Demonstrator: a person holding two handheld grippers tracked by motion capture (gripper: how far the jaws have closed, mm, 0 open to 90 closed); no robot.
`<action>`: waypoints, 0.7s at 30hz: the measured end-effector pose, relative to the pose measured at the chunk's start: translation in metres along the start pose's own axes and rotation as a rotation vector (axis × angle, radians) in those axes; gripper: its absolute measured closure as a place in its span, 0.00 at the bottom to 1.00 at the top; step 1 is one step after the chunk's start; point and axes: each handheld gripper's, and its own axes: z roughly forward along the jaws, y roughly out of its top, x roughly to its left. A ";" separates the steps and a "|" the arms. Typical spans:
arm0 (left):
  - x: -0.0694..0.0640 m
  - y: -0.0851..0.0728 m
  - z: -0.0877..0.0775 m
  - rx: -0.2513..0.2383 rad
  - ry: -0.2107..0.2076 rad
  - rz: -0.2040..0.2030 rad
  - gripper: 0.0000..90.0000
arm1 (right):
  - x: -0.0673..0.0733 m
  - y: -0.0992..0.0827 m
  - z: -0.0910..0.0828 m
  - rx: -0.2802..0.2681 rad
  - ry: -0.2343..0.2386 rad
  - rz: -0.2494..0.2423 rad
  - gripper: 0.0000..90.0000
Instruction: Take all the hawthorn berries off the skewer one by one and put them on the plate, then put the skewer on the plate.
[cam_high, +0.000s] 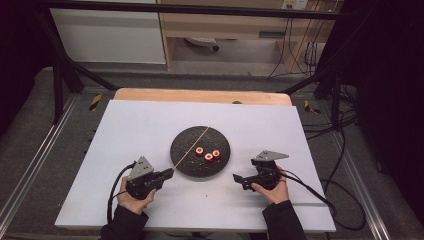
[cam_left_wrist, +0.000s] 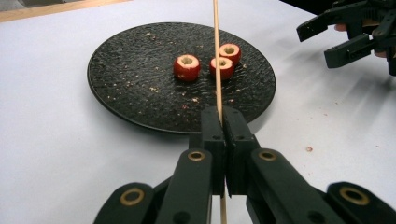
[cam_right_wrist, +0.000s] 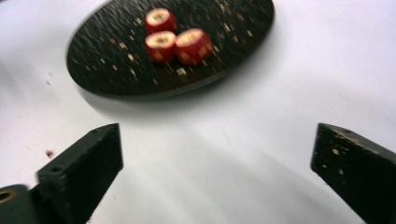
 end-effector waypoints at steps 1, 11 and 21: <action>0.001 0.001 0.000 0.003 0.003 0.002 0.98 | -0.002 -0.002 -0.001 0.000 -0.001 -0.001 0.02; 0.007 0.023 0.010 0.023 0.023 -0.005 0.98 | -0.008 -0.014 -0.014 0.002 -0.013 -0.003 0.01; 0.013 0.036 0.028 0.053 0.036 -0.024 0.98 | -0.010 -0.019 -0.019 -0.008 -0.009 -0.016 0.01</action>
